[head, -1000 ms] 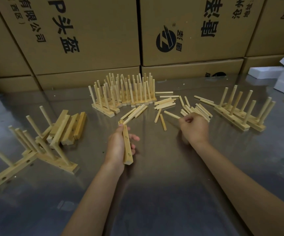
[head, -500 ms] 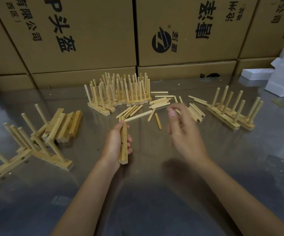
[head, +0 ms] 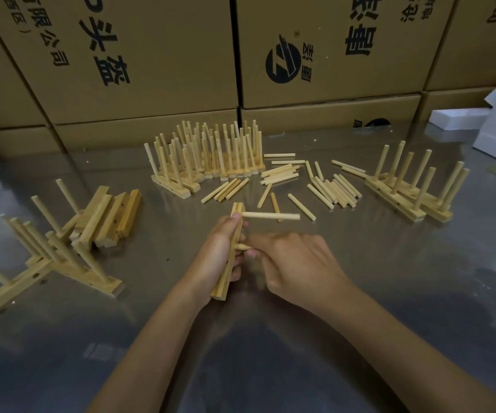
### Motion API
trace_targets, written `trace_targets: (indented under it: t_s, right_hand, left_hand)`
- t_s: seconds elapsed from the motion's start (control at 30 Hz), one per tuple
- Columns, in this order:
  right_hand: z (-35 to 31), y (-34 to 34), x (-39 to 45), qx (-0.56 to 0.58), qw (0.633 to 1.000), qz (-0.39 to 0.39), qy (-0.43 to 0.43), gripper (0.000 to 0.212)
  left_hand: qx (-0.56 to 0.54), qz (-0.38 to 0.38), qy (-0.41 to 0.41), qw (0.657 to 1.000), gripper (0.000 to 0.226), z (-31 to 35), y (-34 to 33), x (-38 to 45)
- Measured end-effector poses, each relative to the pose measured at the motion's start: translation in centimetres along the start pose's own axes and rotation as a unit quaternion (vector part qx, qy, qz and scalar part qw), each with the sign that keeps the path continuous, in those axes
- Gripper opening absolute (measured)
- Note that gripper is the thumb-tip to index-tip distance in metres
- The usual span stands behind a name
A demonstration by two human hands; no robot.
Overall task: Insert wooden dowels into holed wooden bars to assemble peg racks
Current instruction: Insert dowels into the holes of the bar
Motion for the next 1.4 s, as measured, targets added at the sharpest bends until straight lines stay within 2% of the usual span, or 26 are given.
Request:
trace_targets:
  t_s: [0.13,0.23,0.4,0.53,0.6,0.67,0.77,0.83,0.87,0.93,1.0,1.07,1.1,1.23,1.33,1.4]
  right_hand:
    - [-0.5,-0.2,-0.1,-0.055,0.998,-0.013,0.023,0.02]
    - [0.2,-0.5,0.0,0.009,0.999,-0.031,-0.011,0.008]
    - [1.5,-1.4,0.4,0.116,0.988,-0.073,-0.065,0.015]
    - [2.5,-1.5,0.6,0.195,0.972,-0.059,-0.113,0.014]
    - [2.7,-1.2,0.7,0.206,0.97,-0.035,-0.124,0.012]
    - [2.6,-0.3,0.8,0.165,0.98,0.01,-0.112,0.009]
    - [2.2,2.4,0.7,0.067,0.984,0.152,-0.06,0.013]
    - [3.7,4.1,0.2,0.05,0.964,0.245,-0.086,0.012]
    - [5.1,4.3,0.2,0.052,0.955,0.267,-0.122,0.011]
    - [8.3,3.2,0.5,0.052,0.947,0.24,-0.209,0.012]
    - [10.9,0.6,1.4,0.039,0.947,0.146,-0.284,0.024]
    - [12.1,-1.4,2.4,0.01,0.946,0.064,-0.316,0.033]
    - [12.4,-1.9,2.9,0.0,0.947,0.049,-0.318,0.031]
    - [13.2,-1.9,3.3,0.05,0.938,0.099,-0.33,0.014]
    - [14.1,-1.2,1.6,0.134,0.904,0.166,-0.371,0.015]
    - [13.3,-0.8,0.5,0.203,0.893,0.193,-0.351,0.014]
  left_hand:
    - [-0.003,-0.018,-0.007,1.0,0.032,0.1,-0.8,-0.7]
    - [0.0,-0.02,-0.022,1.0,0.03,0.2,-1.3,-0.7]
    - [0.029,-0.028,-0.04,0.998,0.03,0.0,-1.4,-0.3]
    - [0.047,-0.007,-0.051,0.998,0.031,-0.1,-1.0,0.3]
    - [0.053,0.036,-0.059,0.996,0.032,0.0,-0.4,0.5]
    - [0.04,0.069,-0.07,0.994,0.03,0.1,0.3,0.7]
    - [-0.008,0.125,-0.054,0.991,0.036,0.1,2.4,0.9]
    - [-0.073,0.165,-0.017,0.983,0.038,-0.3,4.3,1.1]
    - [-0.094,0.182,-0.002,0.979,0.038,-0.5,5.1,1.2]
    - [-0.128,0.195,0.012,0.972,0.039,-0.6,6.1,1.5]
    - [-0.157,0.189,0.018,0.969,0.038,-0.7,6.3,1.7]
    - [-0.167,0.182,0.03,0.969,0.037,-1.0,6.1,1.8]
    - [-0.167,0.178,0.034,0.969,0.037,-1.1,6.0,1.8]
    - [-0.167,0.169,0.044,0.97,0.036,-1.2,6.0,1.8]
    - [-0.172,0.17,0.047,0.969,0.035,-1.2,6.2,1.8]
    - [-0.18,0.167,0.046,0.968,0.035,-1.1,6.1,1.7]
Point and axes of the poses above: each hand's wrist, its own x-axis towards the middle knuckle, its own y-axis out of the back of the hand, z = x × y, the point moved 8 cm from there along x, towards the middle knuckle, and after that the axes turned 7 degrees about -y, right-handed, at the moved point
